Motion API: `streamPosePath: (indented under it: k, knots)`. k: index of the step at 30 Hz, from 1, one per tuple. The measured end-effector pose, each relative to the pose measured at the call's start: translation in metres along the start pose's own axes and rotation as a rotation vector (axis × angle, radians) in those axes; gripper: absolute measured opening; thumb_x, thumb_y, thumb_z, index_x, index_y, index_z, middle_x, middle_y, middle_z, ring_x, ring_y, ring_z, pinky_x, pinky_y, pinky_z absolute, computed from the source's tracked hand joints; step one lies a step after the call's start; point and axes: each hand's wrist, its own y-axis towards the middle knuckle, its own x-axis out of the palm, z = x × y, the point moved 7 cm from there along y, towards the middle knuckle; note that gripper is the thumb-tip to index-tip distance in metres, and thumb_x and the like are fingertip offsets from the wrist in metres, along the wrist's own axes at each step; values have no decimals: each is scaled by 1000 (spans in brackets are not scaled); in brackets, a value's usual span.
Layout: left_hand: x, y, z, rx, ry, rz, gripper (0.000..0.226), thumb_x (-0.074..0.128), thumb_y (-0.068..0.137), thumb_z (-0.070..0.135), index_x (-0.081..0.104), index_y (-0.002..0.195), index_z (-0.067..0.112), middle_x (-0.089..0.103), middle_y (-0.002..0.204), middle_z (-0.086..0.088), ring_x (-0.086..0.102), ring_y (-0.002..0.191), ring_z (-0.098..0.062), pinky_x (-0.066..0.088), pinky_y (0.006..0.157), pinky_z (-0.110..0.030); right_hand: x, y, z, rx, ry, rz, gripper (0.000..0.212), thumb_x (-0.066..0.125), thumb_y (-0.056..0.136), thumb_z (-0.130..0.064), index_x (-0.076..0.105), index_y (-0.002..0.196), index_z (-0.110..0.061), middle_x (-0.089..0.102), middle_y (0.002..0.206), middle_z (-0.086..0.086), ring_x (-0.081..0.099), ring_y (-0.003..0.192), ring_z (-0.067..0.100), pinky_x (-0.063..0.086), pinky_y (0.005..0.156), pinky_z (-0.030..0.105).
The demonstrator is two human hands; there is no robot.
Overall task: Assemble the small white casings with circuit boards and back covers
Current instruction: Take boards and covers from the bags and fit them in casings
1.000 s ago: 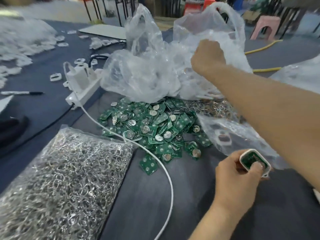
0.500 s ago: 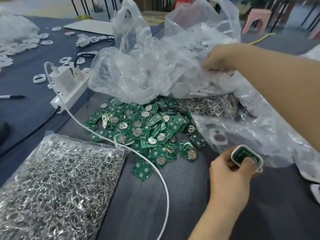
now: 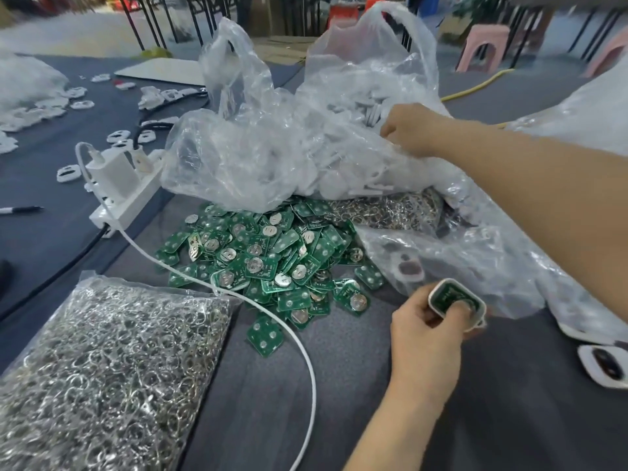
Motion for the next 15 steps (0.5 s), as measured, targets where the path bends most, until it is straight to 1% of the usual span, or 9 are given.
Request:
streamPosePath:
  k: [2, 3, 4, 5, 6, 7, 8, 11, 15]
  knots:
    - [0, 0, 1, -2, -22, -5, 27, 56, 89, -5, 69, 78, 17, 68, 76, -4, 67, 78, -18, 58, 73, -30, -1, -1, -3, 2, 23, 39, 39, 42, 96, -1, 37, 61, -16, 59, 117, 23, 51, 117, 38, 40, 98, 40]
    - [0, -1, 2, 0, -25, -8, 28, 56, 89, -5, 69, 78, 17, 68, 77, -7, 67, 79, -20, 58, 73, -30, -1, -2, -1, 28, 29, 53, 34, 42, 96, -1, 43, 64, -11, 58, 123, 22, 51, 118, 37, 39, 99, 40]
    - [1, -1, 2, 4, -26, -10, 28, 55, 89, -5, 68, 78, 17, 68, 78, -8, 67, 80, -21, 58, 74, -31, 2, -1, 4, 48, 25, 68, 25, 42, 97, -1, 54, 75, -2, 56, 127, 21, 50, 120, 36, 39, 100, 40]
    - [1, -1, 2, 7, -25, -12, 27, 55, 89, -4, 68, 78, 17, 68, 79, -9, 67, 81, -21, 58, 75, -31, 2, 1, 8, 65, 45, 87, 21, 40, 97, -1, 61, 98, 4, 54, 130, 20, 48, 121, 36, 38, 101, 40]
    - [1, -1, 2, 8, -22, -15, 27, 55, 89, -4, 68, 78, 17, 68, 80, -10, 68, 81, -21, 58, 76, -32, 1, 1, 12, 88, 75, 99, 29, 39, 98, -2, 58, 119, 1, 52, 133, 19, 47, 123, 35, 37, 102, 40]
    - [1, -1, 2, 7, -22, -20, 26, 55, 90, -3, 68, 79, 17, 68, 80, -10, 68, 82, -21, 58, 77, -32, -1, 0, 14, 114, 93, 120, 36, 37, 98, -2, 51, 131, -3, 49, 136, 18, 45, 125, 35, 36, 103, 40]
    - [1, -1, 3, 7, -25, -24, 26, 55, 90, -3, 68, 79, 16, 68, 80, -9, 68, 82, -21, 58, 77, -32, -1, -1, 15, 129, 79, 133, 39, 36, 99, -3, 46, 136, -6, 47, 137, 18, 44, 125, 37, 35, 104, 41]
    - [0, -1, 1, -7, -26, -25, 20, 55, 91, -3, 68, 86, 11, 69, 82, -8, 69, 82, -19, 57, 75, -29, 2, -2, 13, 114, 6, 133, 39, 35, 100, -5, 46, 137, -7, 47, 137, 19, 44, 125, 39, 36, 103, 45]
    - [-1, 0, -1, -29, -51, -26, 15, 54, 91, -4, 66, 90, 6, 68, 85, -10, 69, 83, -19, 56, 72, -25, 0, 2, 8, 130, -78, 183, 34, 37, 99, -2, 53, 129, 0, 52, 133, 20, 48, 121, 40, 38, 101, 49]
